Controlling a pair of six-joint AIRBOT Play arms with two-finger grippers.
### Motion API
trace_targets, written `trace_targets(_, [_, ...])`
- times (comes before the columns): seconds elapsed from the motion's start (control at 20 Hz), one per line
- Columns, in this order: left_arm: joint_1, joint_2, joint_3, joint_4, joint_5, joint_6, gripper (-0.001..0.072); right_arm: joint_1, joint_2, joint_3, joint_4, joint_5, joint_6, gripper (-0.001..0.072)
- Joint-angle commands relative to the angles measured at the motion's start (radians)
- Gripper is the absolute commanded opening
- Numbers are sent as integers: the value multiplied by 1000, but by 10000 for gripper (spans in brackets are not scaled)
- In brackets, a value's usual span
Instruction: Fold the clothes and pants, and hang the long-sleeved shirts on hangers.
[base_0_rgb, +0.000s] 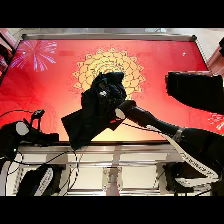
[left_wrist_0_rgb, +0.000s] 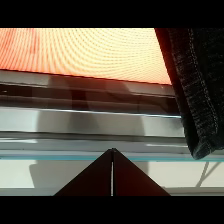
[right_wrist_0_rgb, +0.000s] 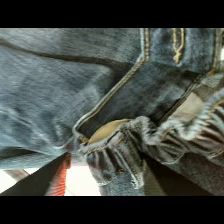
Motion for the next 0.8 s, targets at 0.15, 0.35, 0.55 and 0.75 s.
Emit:
trace_targets(0.15, [0, 1, -1, 0, 3, 1, 29, 0, -59, 18, -45, 35, 9, 202])
trace_targets(0.35, [0, 1, -1, 0, 40, 66, 29, -1, -49, 20, -50, 18, 1, 31])
trace_targets(0.55, [0, 1, -1, -7, 51, 77, 29, -1, -25, 138, -50, 109, -64, 30])
trace_targets(0.75, [0, 1, -1, -7, 79, 77, 29, -1, 42, 309, -103, 309, -162, 30])
